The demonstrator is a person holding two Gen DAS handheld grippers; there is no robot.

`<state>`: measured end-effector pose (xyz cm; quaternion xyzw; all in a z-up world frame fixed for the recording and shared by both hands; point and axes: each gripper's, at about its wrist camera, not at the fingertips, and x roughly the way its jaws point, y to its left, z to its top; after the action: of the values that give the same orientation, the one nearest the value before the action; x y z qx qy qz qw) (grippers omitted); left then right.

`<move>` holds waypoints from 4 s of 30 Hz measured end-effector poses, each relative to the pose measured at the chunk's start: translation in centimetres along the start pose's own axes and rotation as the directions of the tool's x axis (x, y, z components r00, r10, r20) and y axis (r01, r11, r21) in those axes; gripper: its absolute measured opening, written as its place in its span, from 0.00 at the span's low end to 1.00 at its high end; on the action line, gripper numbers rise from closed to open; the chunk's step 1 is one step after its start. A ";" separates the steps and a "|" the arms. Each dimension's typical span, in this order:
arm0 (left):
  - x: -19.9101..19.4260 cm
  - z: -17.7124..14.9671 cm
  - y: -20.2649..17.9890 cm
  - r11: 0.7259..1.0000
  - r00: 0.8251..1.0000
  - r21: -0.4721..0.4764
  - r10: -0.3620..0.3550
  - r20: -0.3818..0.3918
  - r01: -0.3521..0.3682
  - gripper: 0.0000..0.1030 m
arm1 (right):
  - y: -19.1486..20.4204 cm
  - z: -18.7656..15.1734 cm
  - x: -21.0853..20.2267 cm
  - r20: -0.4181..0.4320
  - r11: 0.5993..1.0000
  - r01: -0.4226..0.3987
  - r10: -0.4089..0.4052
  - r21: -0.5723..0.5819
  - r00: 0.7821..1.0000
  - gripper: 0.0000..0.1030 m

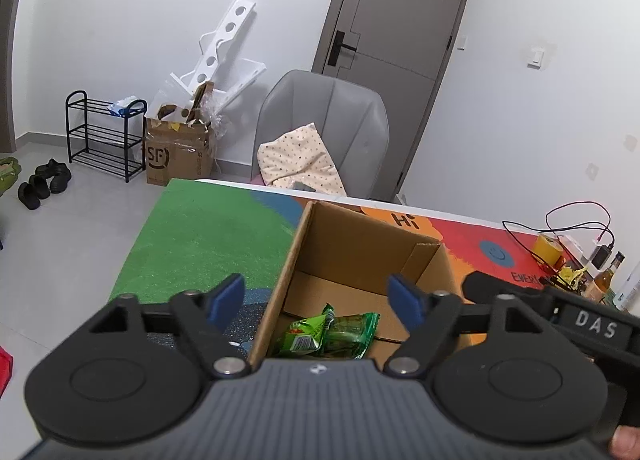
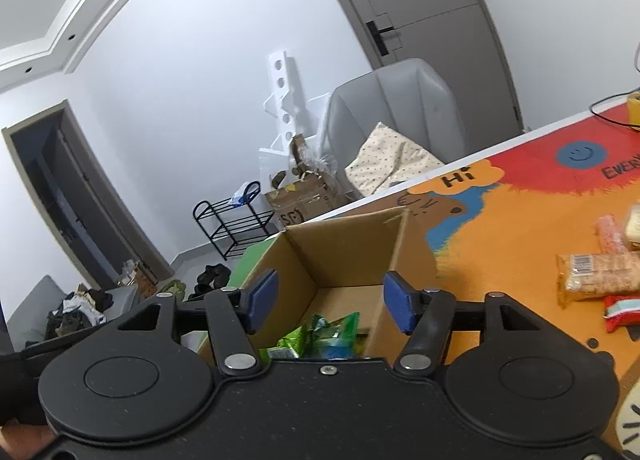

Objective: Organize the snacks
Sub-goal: 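Carry both candies into the cardboard box and open both tools, then withdraw both tools from the box back toward the snack pile, then grasp clear yellow-label stick packet with left tool while right tool grasps pink packet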

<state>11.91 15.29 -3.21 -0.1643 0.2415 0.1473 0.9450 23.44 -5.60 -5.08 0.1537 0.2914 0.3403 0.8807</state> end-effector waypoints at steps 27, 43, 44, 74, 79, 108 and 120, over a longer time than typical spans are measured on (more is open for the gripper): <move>-0.3 -1.9 -6.8 0.993 0.995 0.081 -0.086 -0.044 0.089 0.95 | -7.0 -0.8 -6.9 0.054 0.984 0.136 -0.143 0.116 0.988 0.82; 0.4 -3.7 -12.2 0.978 0.984 0.126 -0.154 -0.083 0.164 0.95 | -12.2 -1.5 -10.3 0.040 0.962 0.218 -0.228 0.165 0.973 0.85; 0.4 -3.8 -12.6 0.977 0.984 0.130 -0.159 -0.086 0.169 0.95 | -12.5 -1.5 -10.6 0.041 0.960 0.223 -0.233 0.167 0.972 0.85; 6.5 -9.1 -23.0 0.931 0.931 0.184 -0.267 -0.248 0.316 0.91 | -24.2 -3.6 -12.1 -0.035 0.903 0.320 -0.324 0.285 0.945 0.67; 8.2 -10.7 -24.3 0.922 0.911 0.184 -0.276 -0.306 0.341 0.78 | -25.3 -4.0 -11.7 -0.053 0.896 0.333 -0.333 0.294 0.941 0.64; 9.7 -13.5 -23.0 0.889 0.882 0.251 -0.271 -0.386 0.384 0.16 | -21.0 -4.6 -7.7 -0.133 0.932 0.346 -0.332 0.109 0.934 0.37; 7.1 -11.4 -21.0 0.902 0.907 0.237 -0.281 -0.315 0.361 0.16 | -19.7 -4.3 -9.6 -0.078 0.936 0.328 -0.320 0.130 0.944 0.28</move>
<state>20.75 -6.63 -11.21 -0.0806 0.3576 -0.0729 0.9275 25.05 -26.13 -13.77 0.1560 0.3603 0.1732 0.9032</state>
